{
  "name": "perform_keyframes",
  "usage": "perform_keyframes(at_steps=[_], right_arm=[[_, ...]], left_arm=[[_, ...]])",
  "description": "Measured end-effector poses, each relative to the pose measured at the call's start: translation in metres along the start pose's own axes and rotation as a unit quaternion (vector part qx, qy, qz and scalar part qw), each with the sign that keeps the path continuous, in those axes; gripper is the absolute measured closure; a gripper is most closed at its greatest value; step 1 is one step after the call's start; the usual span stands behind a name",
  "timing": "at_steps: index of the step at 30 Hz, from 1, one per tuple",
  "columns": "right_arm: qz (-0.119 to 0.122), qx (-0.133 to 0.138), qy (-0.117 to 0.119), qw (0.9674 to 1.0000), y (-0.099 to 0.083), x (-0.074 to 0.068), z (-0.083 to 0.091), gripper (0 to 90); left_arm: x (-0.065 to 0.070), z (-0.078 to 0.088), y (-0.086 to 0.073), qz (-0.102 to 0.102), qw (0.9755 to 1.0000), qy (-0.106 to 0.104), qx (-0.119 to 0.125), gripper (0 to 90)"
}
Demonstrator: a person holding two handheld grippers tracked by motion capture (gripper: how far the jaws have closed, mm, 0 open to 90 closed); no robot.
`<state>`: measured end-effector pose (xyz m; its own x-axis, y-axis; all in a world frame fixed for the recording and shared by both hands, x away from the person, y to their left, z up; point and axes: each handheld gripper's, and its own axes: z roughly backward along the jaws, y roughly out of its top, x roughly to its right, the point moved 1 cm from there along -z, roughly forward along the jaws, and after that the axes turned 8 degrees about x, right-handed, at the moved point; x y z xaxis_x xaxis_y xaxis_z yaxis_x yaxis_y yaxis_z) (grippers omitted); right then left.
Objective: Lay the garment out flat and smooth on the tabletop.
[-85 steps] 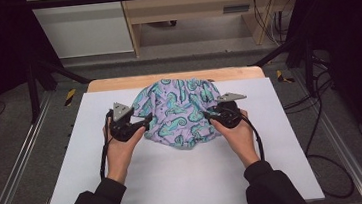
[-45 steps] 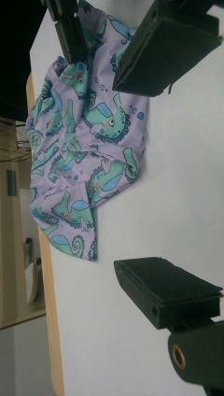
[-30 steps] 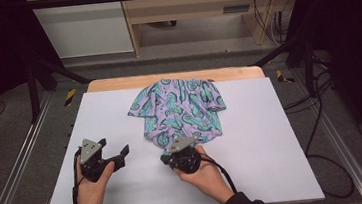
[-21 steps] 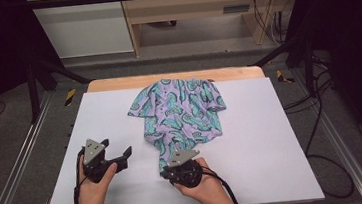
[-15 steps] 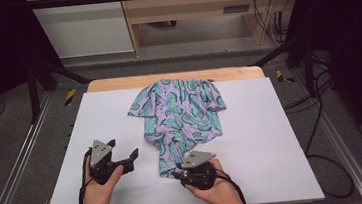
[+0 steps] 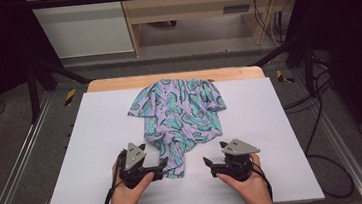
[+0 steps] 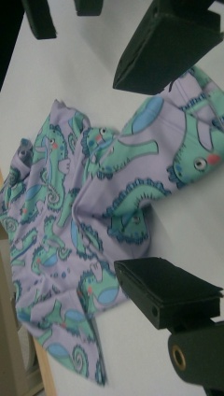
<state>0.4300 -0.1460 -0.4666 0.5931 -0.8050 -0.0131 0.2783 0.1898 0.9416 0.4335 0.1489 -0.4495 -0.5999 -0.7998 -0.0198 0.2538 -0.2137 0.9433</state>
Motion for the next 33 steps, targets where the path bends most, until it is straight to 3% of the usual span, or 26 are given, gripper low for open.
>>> perform_keyframes(at_steps=[3, 6, 11, 16, 18, 21, 22, 24, 25, 29, 33], right_arm=[[-0.006, 0.020, -0.007, 0.9998, -0.002, 0.008, 0.008, 13.0], [-0.024, 0.038, -0.012, 0.9989, -0.007, 0.018, 0.017, 13.7], [-0.044, 0.032, -0.009, 0.9985, -0.014, 0.023, 0.019, 14.9], [-0.047, 0.036, -0.007, 0.9982, -0.014, 0.024, 0.021, 16.7], [-0.047, 0.036, -0.007, 0.9982, -0.014, 0.024, 0.021, 16.7], [-0.045, 0.035, -0.008, 0.9983, -0.015, 0.025, 0.022, 17.1], [-0.047, 0.035, -0.008, 0.9982, -0.015, 0.026, 0.022, 17.3], [-0.047, 0.035, -0.008, 0.9982, -0.015, 0.026, 0.022, 17.4], [-0.047, 0.034, -0.008, 0.9983, -0.015, 0.026, 0.022, 17.4], [-0.046, 0.033, -0.006, 0.9984, -0.015, 0.025, 0.022, 17.5], [-0.046, 0.031, -0.007, 0.9984, -0.016, 0.025, 0.021, 17.5]], left_arm=[[0.012, -0.011, -0.002, 0.004, 0.9999, 0.000, -0.012, 9.4], [0.026, -0.021, -0.005, -0.011, 0.9995, -0.006, -0.031, 11.2], [0.038, -0.034, -0.010, -0.005, 0.9988, -0.004, -0.049, 21.8], [0.045, -0.043, -0.014, -0.025, 0.9969, -0.007, -0.074, 31.5], [0.043, -0.045, -0.016, -0.031, 0.9962, -0.002, -0.081, 34.6], [0.037, -0.045, -0.018, -0.031, 0.9955, -0.017, -0.088, 60.7], [0.035, -0.044, -0.019, -0.030, 0.9954, -0.026, -0.087, 77.6], [0.031, -0.042, -0.020, -0.028, 0.9954, -0.028, -0.087, 79.5], [0.027, -0.039, -0.020, -0.017, 0.9958, -0.034, -0.083, 83.7], [0.018, -0.023, -0.017, -0.008, 0.9969, -0.030, -0.072, 87.0], [0.003, 0.004, -0.014, 0.007, 0.9985, -0.021, -0.050, 87.2]])
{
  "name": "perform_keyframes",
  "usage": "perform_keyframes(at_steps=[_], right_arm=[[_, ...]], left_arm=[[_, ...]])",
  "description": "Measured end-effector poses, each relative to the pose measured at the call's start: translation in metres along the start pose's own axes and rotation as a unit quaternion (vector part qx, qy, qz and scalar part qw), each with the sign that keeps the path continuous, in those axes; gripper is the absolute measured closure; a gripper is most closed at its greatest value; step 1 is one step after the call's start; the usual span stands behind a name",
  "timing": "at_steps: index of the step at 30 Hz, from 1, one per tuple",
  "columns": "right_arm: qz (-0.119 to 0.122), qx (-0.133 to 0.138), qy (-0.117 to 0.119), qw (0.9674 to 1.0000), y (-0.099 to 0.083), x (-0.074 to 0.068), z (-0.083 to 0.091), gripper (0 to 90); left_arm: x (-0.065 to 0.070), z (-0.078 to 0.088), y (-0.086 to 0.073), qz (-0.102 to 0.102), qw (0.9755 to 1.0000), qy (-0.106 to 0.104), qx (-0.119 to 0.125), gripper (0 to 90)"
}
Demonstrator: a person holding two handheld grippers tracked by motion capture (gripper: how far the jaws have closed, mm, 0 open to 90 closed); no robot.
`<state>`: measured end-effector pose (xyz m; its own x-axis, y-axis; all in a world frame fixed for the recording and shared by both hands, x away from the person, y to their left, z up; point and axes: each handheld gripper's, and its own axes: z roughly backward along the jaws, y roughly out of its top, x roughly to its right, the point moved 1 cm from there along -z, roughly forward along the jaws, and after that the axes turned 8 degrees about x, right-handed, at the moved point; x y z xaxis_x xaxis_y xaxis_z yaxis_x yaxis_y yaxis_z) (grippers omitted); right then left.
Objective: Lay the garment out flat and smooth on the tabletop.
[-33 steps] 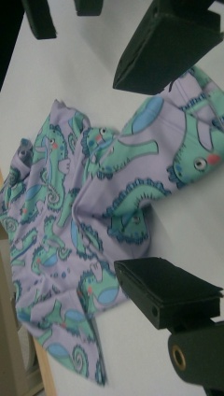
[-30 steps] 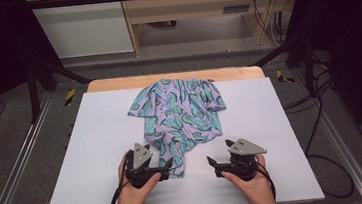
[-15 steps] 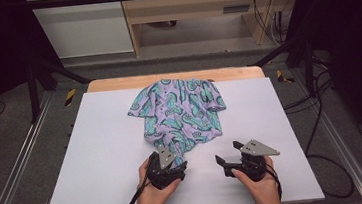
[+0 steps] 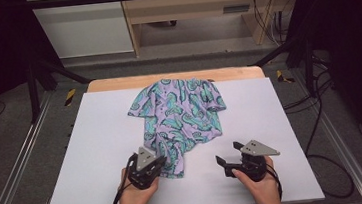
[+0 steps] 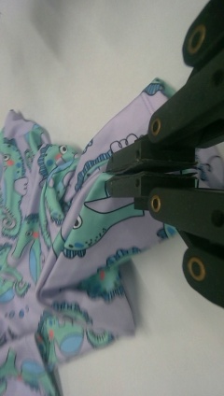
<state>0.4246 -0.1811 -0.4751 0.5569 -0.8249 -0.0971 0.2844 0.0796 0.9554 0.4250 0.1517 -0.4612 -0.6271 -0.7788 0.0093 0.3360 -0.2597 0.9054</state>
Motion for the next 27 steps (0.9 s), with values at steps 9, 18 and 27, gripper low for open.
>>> perform_keyframes(at_steps=[9, 18, 27], right_arm=[[-0.003, -0.003, -0.003, 1.0000, -0.001, -0.001, -0.001, 17.6], [-0.002, -0.005, -0.004, 1.0000, -0.001, -0.002, -0.002, 17.6], [0.009, -0.006, 0.013, 0.9999, 0.007, -0.013, -0.007, 17.7]], left_arm=[[-0.026, 0.054, -0.015, 0.026, 0.9995, 0.013, 0.009, 87.4], [-0.026, 0.083, -0.028, 0.022, 0.9997, 0.005, -0.005, 87.5], [-0.036, 0.100, -0.047, 0.037, 0.9986, 0.035, 0.010, 66.5]])
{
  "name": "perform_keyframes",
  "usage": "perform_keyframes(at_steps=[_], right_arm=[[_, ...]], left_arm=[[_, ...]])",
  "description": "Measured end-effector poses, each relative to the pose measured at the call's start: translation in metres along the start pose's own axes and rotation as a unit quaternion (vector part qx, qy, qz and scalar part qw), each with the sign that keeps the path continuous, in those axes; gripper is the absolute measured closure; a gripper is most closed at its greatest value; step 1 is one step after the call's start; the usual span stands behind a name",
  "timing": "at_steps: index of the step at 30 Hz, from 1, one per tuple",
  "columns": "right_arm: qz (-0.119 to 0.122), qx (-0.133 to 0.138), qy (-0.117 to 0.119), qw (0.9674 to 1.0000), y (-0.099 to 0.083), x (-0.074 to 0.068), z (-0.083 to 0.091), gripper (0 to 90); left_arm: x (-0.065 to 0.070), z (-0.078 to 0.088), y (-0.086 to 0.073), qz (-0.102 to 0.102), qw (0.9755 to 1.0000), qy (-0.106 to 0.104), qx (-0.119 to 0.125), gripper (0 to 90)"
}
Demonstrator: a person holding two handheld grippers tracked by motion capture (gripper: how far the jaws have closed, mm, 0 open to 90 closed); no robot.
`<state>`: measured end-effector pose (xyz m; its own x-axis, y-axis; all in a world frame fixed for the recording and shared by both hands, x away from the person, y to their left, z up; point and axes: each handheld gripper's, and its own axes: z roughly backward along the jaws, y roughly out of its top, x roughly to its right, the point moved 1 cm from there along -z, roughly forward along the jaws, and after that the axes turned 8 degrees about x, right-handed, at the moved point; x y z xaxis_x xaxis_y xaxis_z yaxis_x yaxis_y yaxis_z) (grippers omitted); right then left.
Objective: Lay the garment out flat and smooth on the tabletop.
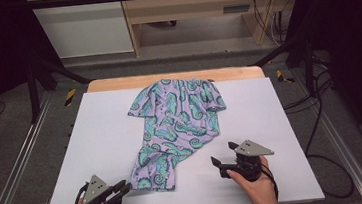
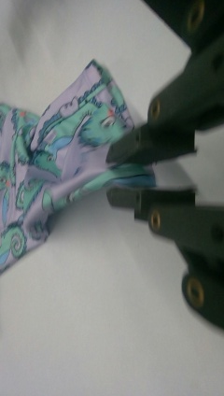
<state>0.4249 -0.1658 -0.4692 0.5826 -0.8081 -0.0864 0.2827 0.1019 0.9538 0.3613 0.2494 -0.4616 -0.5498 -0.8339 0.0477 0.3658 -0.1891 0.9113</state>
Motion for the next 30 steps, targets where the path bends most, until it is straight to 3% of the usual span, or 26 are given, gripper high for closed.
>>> perform_keyframes(at_steps=[1, 2, 3, 4, 5, 7, 10, 12, 14, 16, 17, 19, 20, 21, 22, 23, 24, 30], right_arm=[[0.008, -0.006, 0.008, 0.9999, 0.007, -0.003, -0.007, 17.3], [0.008, -0.006, 0.008, 0.9999, 0.007, -0.003, -0.007, 17.3], [0.011, -0.009, 0.016, 0.9998, 0.014, -0.005, -0.014, 17.3], [0.013, -0.011, 0.018, 0.9997, 0.017, -0.006, -0.018, 17.3], [0.013, -0.011, 0.018, 0.9997, 0.017, -0.006, -0.018, 17.3], [0.020, -0.020, 0.026, 0.9993, 0.029, -0.006, -0.033, 17.5], [0.027, -0.032, 0.028, 0.9987, 0.038, -0.005, -0.047, 18.0], [0.028, -0.047, 0.030, 0.9980, 0.047, -0.003, -0.065, 19.8], [0.024, -0.055, 0.032, 0.9977, 0.049, -0.002, -0.072, 20.1], [0.028, -0.076, 0.034, 0.9962, 0.055, -0.001, -0.090, 21.1], [0.033, -0.091, 0.033, 0.9947, 0.059, -0.001, -0.105, 22.3], [0.033, -0.094, 0.032, 0.9945, 0.060, -0.001, -0.111, 23.7], [0.030, -0.098, 0.030, 0.9942, 0.063, 0.000, -0.125, 27.0], [0.030, -0.098, 0.030, 0.9942, 0.063, 0.000, -0.125, 27.0], [0.024, -0.100, 0.025, 0.9944, 0.065, 0.001, -0.138, 29.7], [0.024, -0.100, 0.025, 0.9944, 0.065, 0.001, -0.138, 29.7], [0.017, -0.101, 0.018, 0.9946, 0.064, 0.001, -0.150, 31.9], [-0.001, -0.100, 0.007, 0.9949, 0.058, 0.003, -0.169, 41.5]], left_arm=[[-0.002, 0.000, 0.001, -0.001, 0.9999, 0.007, 0.007, 45.2], [-0.003, -0.001, 0.002, 0.000, 0.9998, 0.010, 0.018, 45.2], [-0.005, -0.003, 0.004, 0.003, 0.9994, 0.012, 0.032, 35.3], [-0.006, -0.005, 0.005, 0.002, 0.9992, 0.013, 0.038, 33.4], [-0.008, -0.009, 0.007, -0.002, 0.9989, 0.012, 0.045, 33.4], [-0.013, -0.023, 0.012, -0.014, 0.9987, 0.010, 0.047, 25.2], [-0.016, -0.031, 0.013, -0.023, 0.9980, 0.018, 0.057, 21.1], [-0.021, -0.035, 0.013, -0.017, 0.9970, 0.018, 0.073, 15.9], [-0.022, -0.036, 0.012, -0.018, 0.9963, 0.018, 0.083, 14.9], [-0.023, -0.036, 0.010, -0.023, 0.9956, 0.016, 0.089, 10.3], [-0.025, -0.036, 0.008, -0.017, 0.9950, 0.015, 0.097, 7.8], [-0.027, -0.035, 0.006, -0.006, 0.9945, 0.014, 0.104, 7.4], [-0.029, -0.034, 0.005, 0.005, 0.9939, 0.015, 0.109, 6.2], [-0.029, -0.034, 0.005, 0.005, 0.9939, 0.015, 0.109, 6.2], [-0.031, -0.032, 0.003, 0.012, 0.9930, 0.016, 0.117, 5.8], [-0.032, -0.032, 0.003, 0.015, 0.9925, 0.016, 0.120, 5.8], [-0.034, -0.031, 0.001, 0.024, 0.9914, 0.016, 0.128, 5.7], [-0.036, -0.029, 0.001, 0.026, 0.9907, 0.026, 0.131, 6.5]])
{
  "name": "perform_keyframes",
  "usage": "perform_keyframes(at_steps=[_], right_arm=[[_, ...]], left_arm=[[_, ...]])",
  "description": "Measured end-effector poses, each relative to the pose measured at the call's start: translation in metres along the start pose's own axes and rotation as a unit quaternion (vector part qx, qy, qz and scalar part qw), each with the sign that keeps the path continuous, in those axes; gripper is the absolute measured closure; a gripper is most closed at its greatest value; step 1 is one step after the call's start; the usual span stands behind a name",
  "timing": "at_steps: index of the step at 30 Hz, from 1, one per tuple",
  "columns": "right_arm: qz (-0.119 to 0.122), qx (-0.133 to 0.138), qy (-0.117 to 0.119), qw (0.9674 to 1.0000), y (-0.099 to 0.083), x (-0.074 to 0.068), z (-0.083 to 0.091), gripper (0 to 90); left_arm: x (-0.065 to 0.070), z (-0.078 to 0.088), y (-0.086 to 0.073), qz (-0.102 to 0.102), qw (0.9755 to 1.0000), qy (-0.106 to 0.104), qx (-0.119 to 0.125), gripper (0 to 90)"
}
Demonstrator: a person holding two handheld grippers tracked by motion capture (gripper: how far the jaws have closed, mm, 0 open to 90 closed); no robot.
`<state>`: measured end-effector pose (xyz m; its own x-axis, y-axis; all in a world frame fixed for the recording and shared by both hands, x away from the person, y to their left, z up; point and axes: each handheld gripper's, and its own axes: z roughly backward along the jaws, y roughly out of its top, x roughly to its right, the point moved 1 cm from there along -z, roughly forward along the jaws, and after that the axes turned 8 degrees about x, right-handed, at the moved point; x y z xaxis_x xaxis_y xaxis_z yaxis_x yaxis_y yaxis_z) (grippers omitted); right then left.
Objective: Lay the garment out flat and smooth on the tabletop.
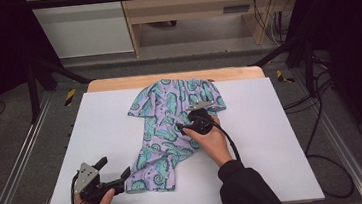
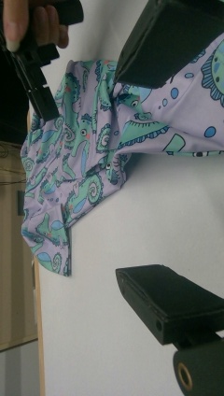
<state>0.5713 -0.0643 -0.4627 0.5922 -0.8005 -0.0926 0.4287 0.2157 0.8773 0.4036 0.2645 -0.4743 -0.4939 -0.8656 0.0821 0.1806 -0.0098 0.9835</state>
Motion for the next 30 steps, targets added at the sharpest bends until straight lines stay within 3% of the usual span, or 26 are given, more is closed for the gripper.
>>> perform_keyframes(at_steps=[8, 10, 11, 12, 15, 16, 19, 24, 27, 28, 29, 30], right_arm=[[0.002, -0.030, -0.019, 0.9994, -0.005, 0.002, -0.024, 57.4], [0.007, -0.045, -0.020, 0.9987, -0.009, 0.002, -0.028, 66.3], [0.007, -0.045, -0.020, 0.9987, -0.009, 0.002, -0.028, 66.3], [0.007, -0.049, -0.011, 0.9987, -0.010, 0.003, -0.028, 76.1], [0.010, -0.046, -0.004, 0.9989, -0.009, 0.002, -0.024, 83.3], [0.011, -0.043, 0.005, 0.9990, -0.008, 0.001, -0.019, 89.8], [0.015, -0.040, 0.011, 0.9991, -0.007, -0.001, -0.013, 90.0], [0.021, -0.030, 0.023, 0.9991, -0.009, -0.007, 0.011, 90.0], [0.019, -0.020, 0.028, 0.9992, -0.017, -0.010, 0.034, 90.0], [0.019, -0.014, 0.032, 0.9992, -0.024, -0.012, 0.050, 90.0], [0.019, -0.014, 0.032, 0.9992, -0.024, -0.012, 0.050, 90.0], [0.024, -0.011, 0.033, 0.9991, -0.032, -0.014, 0.064, 90.0]], left_arm=[[0.003, 0.000, -0.001, -0.010, 0.9999, 0.000, -0.006, 7.3], [0.003, 0.001, -0.001, -0.012, 0.9999, 0.001, -0.007, 7.6], [0.003, 0.001, -0.001, -0.012, 0.9999, 0.001, -0.007, 7.6], [0.003, 0.001, -0.001, -0.012, 0.9999, 0.001, -0.008, 7.8], [0.004, 0.001, -0.001, -0.015, 0.9999, 0.001, -0.009, 8.2], [0.004, 0.002, -0.001, -0.016, 0.9998, 0.001, -0.009, 8.6], [0.003, 0.003, -0.001, -0.017, 0.9998, 0.005, -0.007, 8.8], [0.001, 0.004, 0.000, -0.017, 0.9998, 0.008, -0.007, 9.2], [0.001, 0.006, 0.000, -0.018, 0.9998, 0.009, -0.006, 9.6], [0.001, 0.006, 0.000, -0.018, 0.9998, 0.009, -0.006, 9.7], [0.001, 0.006, 0.000, -0.018, 0.9998, 0.009, -0.006, 9.7], [0.001, 0.006, 0.000, -0.019, 0.9998, 0.009, -0.007, 9.7]])
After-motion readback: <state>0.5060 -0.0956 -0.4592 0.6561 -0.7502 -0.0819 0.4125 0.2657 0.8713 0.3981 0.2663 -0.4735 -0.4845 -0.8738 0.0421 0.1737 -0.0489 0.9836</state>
